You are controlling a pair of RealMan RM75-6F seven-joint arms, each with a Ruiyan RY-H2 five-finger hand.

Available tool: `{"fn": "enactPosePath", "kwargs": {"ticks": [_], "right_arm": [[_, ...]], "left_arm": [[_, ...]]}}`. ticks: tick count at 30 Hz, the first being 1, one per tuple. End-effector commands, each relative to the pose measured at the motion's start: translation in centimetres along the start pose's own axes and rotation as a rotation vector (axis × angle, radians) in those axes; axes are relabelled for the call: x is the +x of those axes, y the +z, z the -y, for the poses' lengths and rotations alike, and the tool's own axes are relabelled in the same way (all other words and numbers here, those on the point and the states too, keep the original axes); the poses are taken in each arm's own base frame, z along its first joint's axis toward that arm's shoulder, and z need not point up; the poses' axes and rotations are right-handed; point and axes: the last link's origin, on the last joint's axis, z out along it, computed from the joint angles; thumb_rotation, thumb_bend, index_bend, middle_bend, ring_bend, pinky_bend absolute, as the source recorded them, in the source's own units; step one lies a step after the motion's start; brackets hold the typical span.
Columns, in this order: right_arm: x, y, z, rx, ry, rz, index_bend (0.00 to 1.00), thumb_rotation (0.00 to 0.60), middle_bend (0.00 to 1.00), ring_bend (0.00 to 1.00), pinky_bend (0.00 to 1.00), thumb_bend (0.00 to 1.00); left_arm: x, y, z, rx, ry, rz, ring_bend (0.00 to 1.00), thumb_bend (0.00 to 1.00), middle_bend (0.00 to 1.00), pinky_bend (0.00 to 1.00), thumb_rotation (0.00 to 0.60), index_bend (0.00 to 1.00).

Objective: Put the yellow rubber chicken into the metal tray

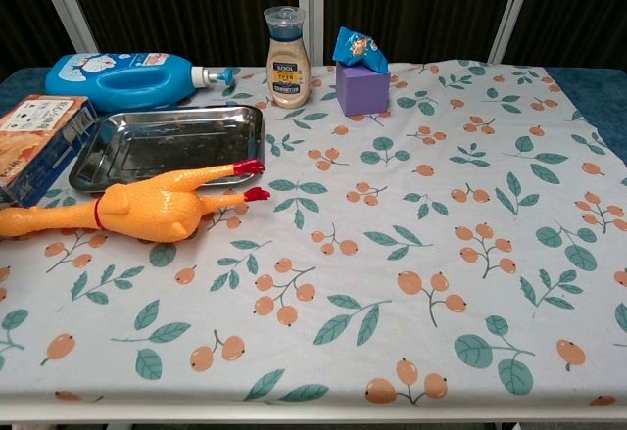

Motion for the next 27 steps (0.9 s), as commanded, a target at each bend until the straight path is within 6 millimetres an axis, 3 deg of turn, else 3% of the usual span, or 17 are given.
{"fn": "enactPosePath", "kwargs": {"ticks": [1, 11, 16, 27], "right_arm": [[0.0, 0.0, 0.0, 0.001, 0.0, 0.003, 0.06, 0.6, 0.12, 0.0, 0.0, 0.24], [-0.2, 0.4, -0.1, -0.005, -0.006, 0.021, 0.06, 0.6, 0.12, 0.0, 0.0, 0.24], [-0.4, 0.6, -0.1, -0.003, -0.005, 0.029, 0.06, 0.6, 0.12, 0.0, 0.0, 0.24], [-0.5, 0.5, -0.3, -0.01, -0.005, 0.032, 0.06, 0.6, 0.12, 0.0, 0.0, 0.24]], "left_arm": [[-1.9, 2.4, -2.1, -0.086, -0.026, 0.11, 0.24, 0.21, 0.33, 0.26, 0.6, 0.43], [-7.1, 5.4, -4.7, -0.067, -0.017, 0.294, 0.25, 0.21, 0.32, 0.31, 0.6, 0.33], [-8.6, 6.6, -5.1, -0.018, 0.014, 0.296, 0.18, 0.21, 0.25, 0.31, 0.6, 0.29], [-10.6, 7.8, -4.2, 0.085, 0.093, 0.355, 0.18, 0.21, 0.25, 0.31, 0.6, 0.28]]}}
